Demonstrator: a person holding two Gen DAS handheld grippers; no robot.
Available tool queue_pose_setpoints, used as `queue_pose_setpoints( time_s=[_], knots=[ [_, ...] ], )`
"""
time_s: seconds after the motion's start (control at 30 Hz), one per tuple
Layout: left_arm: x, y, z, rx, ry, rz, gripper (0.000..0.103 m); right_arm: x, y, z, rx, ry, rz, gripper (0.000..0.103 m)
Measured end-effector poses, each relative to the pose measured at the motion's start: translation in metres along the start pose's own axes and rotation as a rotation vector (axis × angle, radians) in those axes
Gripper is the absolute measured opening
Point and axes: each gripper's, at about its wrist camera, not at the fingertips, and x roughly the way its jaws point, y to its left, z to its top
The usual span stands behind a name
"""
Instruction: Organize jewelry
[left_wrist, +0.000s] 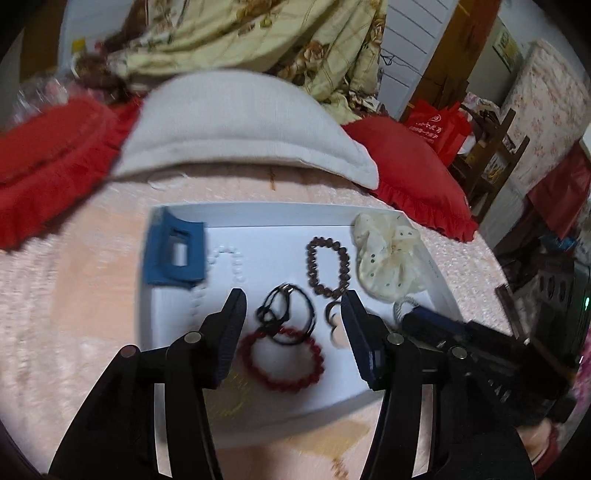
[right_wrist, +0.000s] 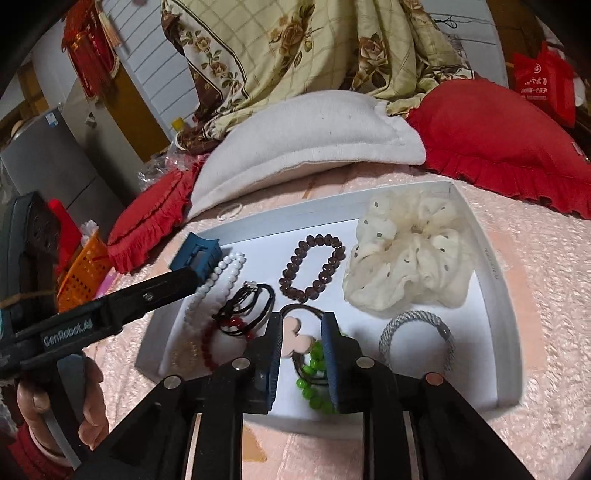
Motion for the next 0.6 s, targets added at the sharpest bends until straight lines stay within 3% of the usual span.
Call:
queue_pose_setpoints(
  time_s=[0.47, 0.6],
  knots=[
    [-0.104, -0.003, -0.090, 0.031, -0.207, 0.340, 0.060, -0.051, 0.032, -0.067, -0.034, 0.015, -0.022, 0.021],
    [-0.131, -0.012, -0.111, 0.033, -0.302, 0.454, 0.072, -0.061, 0.042, -0.087, -0.040, 0.023, -0.029, 0.021]
  ],
)
